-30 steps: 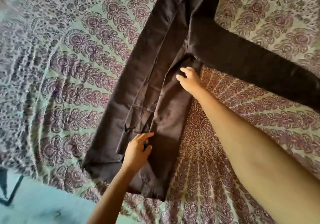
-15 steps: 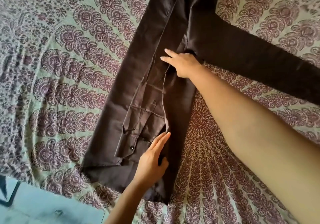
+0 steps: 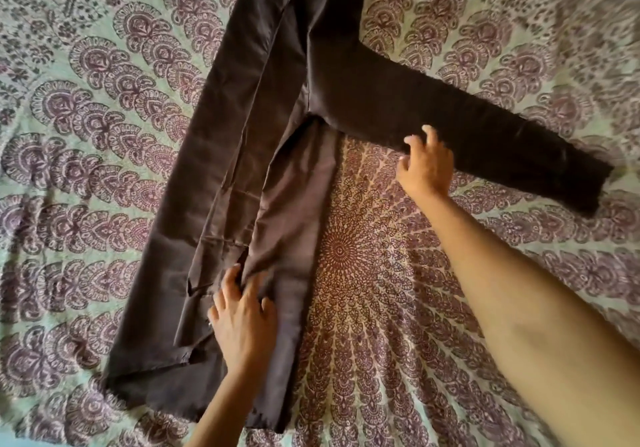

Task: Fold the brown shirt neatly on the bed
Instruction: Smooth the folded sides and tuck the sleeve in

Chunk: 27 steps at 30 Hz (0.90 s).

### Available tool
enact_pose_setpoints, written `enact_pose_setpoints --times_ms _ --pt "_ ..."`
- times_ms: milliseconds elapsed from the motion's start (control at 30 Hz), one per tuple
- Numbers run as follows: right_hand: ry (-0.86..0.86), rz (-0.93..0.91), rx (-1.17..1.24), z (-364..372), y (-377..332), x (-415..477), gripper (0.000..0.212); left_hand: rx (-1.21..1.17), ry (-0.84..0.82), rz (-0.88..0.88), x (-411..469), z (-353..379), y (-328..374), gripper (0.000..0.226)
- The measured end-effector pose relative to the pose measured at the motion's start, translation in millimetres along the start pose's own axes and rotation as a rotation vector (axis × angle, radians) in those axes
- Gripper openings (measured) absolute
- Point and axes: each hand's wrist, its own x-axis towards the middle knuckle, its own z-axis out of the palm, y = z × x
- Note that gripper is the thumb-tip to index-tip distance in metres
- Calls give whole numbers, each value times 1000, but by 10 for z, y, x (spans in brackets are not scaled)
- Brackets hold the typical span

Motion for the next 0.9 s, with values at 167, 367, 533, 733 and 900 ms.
enact_pose_setpoints --times_ms 167,367,533,733,900 --pt "-5 338 -100 -109 918 -125 28 -84 4 210 358 135 851 39" --pt "-94 465 -118 -84 1458 -266 52 -150 -39 364 693 253 1621 39" --pt "362 241 268 -292 1197 -131 49 -312 -62 614 943 115 2173 43" --pt "400 -484 610 -862 231 -36 46 -433 -29 713 1390 -334 2825 88" --pt "430 -608 709 -1035 -348 17 43 -738 74 719 1786 -905 2681 45"
